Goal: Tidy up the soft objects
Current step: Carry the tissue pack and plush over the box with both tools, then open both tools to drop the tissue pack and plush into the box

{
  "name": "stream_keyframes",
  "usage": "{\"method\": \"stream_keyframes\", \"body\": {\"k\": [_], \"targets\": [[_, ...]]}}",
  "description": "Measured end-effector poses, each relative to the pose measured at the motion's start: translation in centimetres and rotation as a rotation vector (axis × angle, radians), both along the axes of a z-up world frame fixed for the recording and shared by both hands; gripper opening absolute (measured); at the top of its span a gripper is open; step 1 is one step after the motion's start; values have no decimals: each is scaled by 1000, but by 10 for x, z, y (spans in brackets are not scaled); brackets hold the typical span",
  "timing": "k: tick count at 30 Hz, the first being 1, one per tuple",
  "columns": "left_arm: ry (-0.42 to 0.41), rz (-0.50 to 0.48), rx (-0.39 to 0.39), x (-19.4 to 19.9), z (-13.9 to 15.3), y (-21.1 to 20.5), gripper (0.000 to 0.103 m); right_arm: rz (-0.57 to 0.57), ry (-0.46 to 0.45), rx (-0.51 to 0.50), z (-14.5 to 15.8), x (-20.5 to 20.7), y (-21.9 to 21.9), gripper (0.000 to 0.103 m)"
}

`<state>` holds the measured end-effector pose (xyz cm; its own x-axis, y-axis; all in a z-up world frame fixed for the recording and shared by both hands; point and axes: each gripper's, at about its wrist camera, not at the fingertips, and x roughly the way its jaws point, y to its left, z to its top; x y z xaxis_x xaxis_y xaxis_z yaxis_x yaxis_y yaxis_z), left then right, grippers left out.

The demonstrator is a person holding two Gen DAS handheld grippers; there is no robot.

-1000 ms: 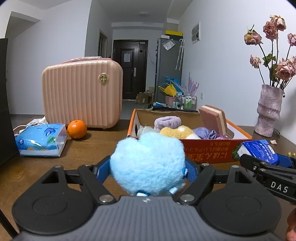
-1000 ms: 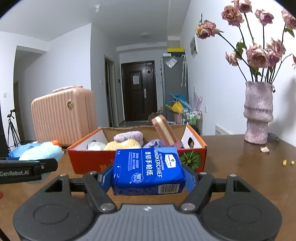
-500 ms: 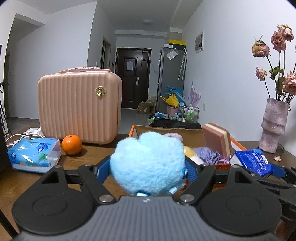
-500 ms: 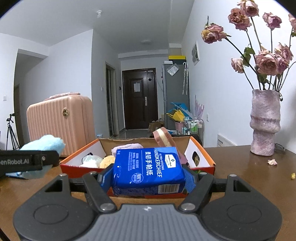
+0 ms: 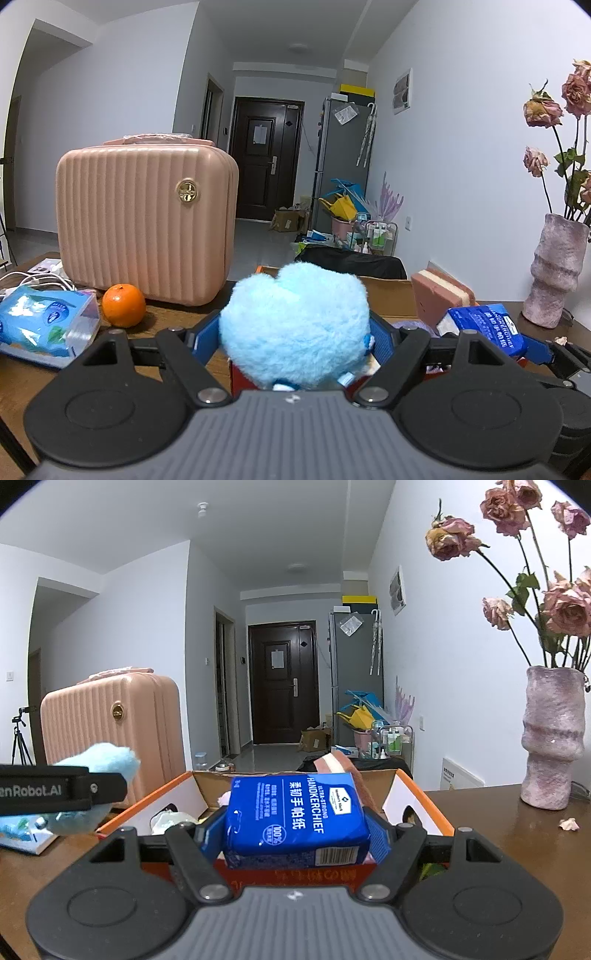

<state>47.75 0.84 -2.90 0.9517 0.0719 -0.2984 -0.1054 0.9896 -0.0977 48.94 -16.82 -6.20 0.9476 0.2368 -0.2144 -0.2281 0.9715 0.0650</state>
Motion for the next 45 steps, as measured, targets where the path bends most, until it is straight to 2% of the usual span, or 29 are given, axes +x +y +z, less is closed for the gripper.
{"method": "stream_keyframes", "body": {"k": [19, 45], "targets": [[5, 17, -35, 47, -1, 8, 80, 22, 10, -31, -3, 55, 22, 73], [34, -19, -19, 99, -12, -9, 80, -113, 34, -14, -3, 107, -6, 73]]}}
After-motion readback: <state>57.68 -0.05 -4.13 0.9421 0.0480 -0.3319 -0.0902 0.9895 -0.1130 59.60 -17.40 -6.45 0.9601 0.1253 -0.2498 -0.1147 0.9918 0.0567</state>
